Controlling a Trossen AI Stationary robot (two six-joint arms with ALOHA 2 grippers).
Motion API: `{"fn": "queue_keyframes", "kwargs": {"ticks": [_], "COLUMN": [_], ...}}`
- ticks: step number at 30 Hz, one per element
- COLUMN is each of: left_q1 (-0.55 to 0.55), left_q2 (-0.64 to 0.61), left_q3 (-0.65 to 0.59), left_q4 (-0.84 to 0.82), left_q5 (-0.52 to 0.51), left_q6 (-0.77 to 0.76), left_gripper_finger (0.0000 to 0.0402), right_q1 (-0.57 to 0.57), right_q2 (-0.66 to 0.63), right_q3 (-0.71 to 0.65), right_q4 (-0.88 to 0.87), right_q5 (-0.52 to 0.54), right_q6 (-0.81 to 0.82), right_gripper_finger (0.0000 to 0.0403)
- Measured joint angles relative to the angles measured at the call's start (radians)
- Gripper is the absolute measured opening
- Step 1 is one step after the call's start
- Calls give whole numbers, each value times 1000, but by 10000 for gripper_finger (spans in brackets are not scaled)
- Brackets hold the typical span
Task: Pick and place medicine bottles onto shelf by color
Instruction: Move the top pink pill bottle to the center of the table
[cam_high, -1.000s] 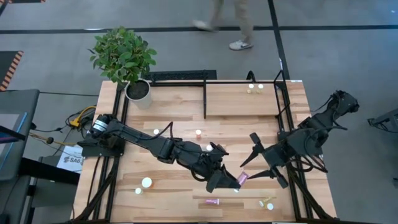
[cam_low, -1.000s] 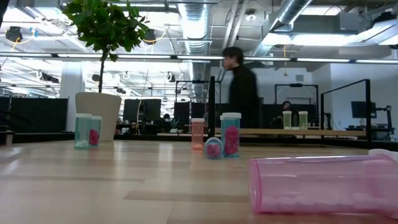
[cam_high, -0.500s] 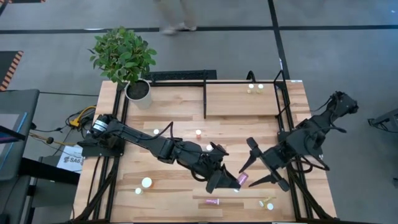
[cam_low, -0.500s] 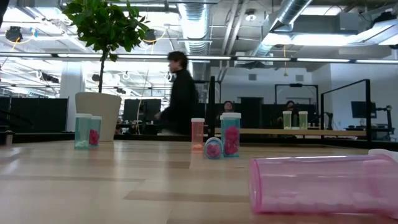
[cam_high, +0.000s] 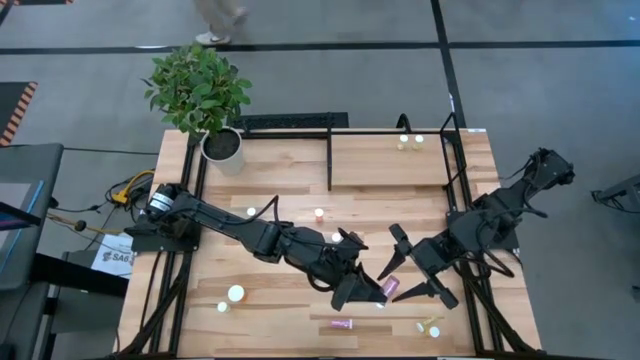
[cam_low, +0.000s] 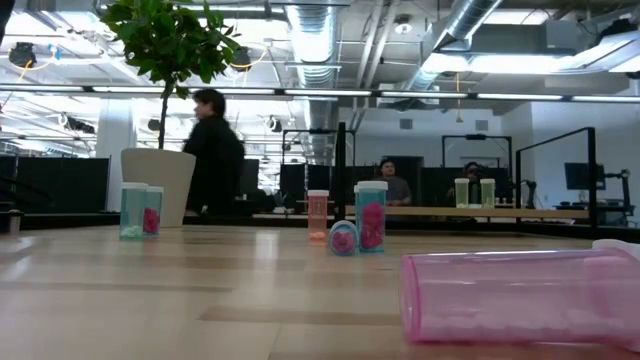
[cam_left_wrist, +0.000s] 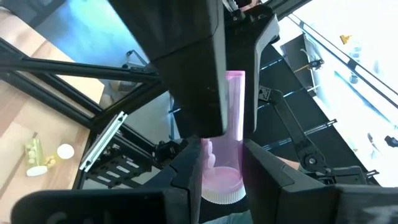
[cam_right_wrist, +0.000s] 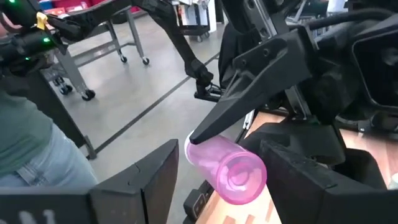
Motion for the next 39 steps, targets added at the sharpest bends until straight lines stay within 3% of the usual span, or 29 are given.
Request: {"fn": "queue_keyframes", "kwargs": {"ticks": [16,33,39], "left_q1": [-1,-1,4], "left_q2": [0,2,2], "left_q3": [0,0,0], "left_q4": [-1,37,47], "left_q5": [10,0,-26], "left_q6": [4,-16,-28], "left_gripper_finger": [74,143,172], "right_q1": [0,0,-3], "right_q2": [-2,-9,-83], "right_q3": [0,1,0], "right_q4": [5,-3,-93], "right_q5": [-7,-30,-41], "right_q6": [25,107,146], "right_gripper_finger": [115,105,105]}}
